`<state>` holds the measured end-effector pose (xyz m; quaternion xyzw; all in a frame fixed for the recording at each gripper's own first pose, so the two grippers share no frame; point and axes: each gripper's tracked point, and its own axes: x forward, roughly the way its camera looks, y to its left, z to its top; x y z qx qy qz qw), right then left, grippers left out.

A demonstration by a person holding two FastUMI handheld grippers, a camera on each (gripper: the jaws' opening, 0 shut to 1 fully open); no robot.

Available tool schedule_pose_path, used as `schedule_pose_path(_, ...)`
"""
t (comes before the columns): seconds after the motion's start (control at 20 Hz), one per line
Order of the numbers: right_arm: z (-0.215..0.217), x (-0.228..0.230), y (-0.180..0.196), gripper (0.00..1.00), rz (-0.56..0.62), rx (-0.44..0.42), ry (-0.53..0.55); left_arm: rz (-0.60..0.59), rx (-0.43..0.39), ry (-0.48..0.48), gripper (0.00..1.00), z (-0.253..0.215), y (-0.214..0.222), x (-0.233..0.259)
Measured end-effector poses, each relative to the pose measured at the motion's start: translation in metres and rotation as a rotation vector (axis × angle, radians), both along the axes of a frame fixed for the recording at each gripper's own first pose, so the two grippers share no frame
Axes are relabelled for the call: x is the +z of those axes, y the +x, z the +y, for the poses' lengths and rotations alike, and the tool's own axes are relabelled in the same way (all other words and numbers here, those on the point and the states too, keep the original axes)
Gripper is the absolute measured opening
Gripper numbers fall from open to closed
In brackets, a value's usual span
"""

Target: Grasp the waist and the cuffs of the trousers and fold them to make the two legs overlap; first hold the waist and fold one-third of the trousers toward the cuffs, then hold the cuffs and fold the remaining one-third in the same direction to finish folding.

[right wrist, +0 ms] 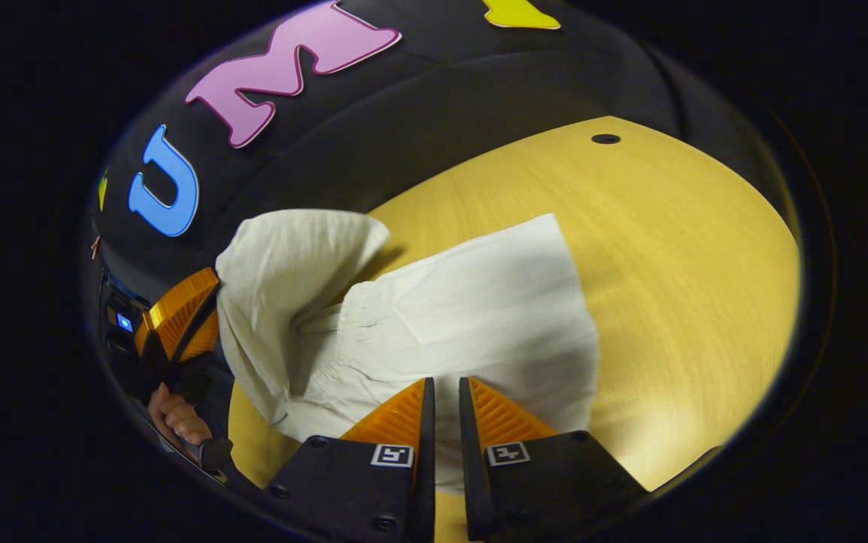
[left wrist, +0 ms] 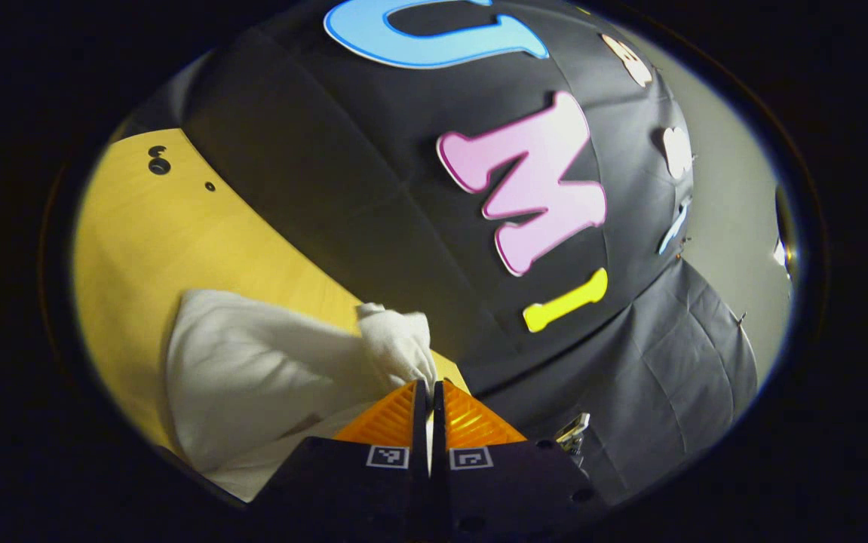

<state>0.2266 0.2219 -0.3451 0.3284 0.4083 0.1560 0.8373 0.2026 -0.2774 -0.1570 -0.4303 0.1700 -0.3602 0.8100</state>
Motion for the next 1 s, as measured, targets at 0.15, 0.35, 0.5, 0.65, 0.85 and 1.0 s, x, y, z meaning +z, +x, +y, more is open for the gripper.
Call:
schedule_pose_path(0.15, -0.025, -0.012, -0.004, 0.21, 0.026, -0.027, 0.001, 0.023, -0.093, 0.084, 0.05, -0.036, -0.026, -0.026)
schedule_pose_path(0.35, -0.035, -0.022, -0.003, 0.21, 0.042, -0.039, -0.002, 0.065, -0.168, 0.232, 0.05, -0.060, -0.052, -0.077)
schedule_pose_path(0.5, -0.033, -0.025, -0.004, 0.05, 0.047, -0.032, -0.002, 0.064, -0.191, 0.402, 0.05, -0.065, -0.060, -0.114)
schedule_pose_path(0.65, -0.031, -0.023, -0.005, 0.10, 0.045, -0.027, 0.013, 0.010, -0.196, 0.504, 0.05, -0.064, -0.066, -0.125)
schedule_pose_path(0.85, -0.031, -0.013, -0.007, 0.51, 0.039, -0.035, 0.045, -0.069, -0.213, 0.506, 0.06, -0.060, -0.084, -0.111)
schedule_pose_path(1.0, -0.034, -0.003, -0.012, 0.75, 0.022, -0.038, 0.056, -0.064, -0.159, 0.506, 0.12, -0.035, -0.081, -0.110)
